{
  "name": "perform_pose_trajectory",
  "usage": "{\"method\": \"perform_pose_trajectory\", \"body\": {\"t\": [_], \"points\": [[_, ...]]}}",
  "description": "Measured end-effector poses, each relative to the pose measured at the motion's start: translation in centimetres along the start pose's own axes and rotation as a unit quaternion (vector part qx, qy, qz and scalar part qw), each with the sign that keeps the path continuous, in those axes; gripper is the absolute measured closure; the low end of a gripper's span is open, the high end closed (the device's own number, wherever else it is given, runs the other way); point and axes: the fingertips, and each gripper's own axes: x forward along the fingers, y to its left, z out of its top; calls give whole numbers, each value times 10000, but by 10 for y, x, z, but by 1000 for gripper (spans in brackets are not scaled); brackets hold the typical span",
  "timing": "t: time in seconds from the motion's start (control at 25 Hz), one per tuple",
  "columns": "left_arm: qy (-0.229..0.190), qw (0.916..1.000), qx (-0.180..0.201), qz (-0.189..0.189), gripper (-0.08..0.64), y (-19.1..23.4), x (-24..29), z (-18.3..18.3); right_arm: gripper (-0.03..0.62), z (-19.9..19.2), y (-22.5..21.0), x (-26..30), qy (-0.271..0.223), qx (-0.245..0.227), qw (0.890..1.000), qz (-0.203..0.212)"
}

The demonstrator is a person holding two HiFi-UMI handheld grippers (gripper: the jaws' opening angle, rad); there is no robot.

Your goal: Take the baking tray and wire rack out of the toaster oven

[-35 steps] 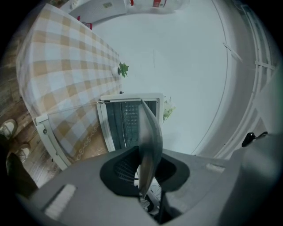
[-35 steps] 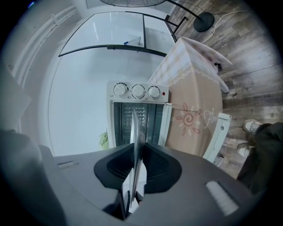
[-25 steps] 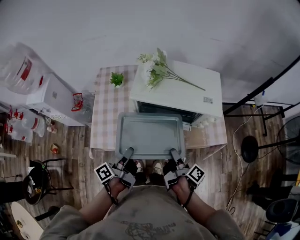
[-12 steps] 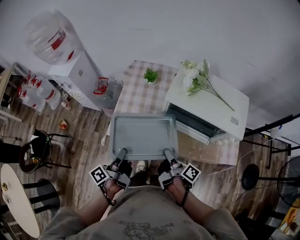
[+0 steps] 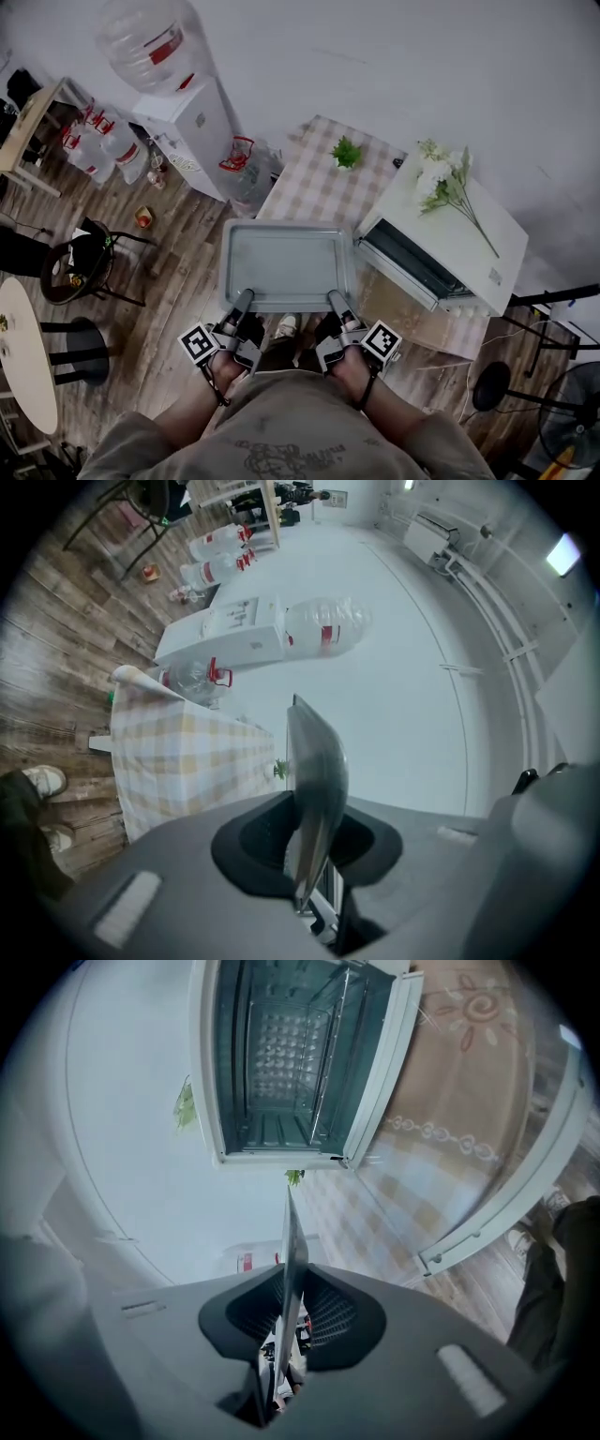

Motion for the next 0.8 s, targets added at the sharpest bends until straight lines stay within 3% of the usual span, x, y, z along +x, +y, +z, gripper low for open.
{"method": "perform_pose_trajectory", "body": {"t": [0.4,0.8], "points": [[-295,9995,-16,58,489,10,56,37,512,30,8,57,-435,230,9988,76],[51,9997,174,169,489,29,141,79,511,60,-8,111,-892,328,9955,-39]]}}
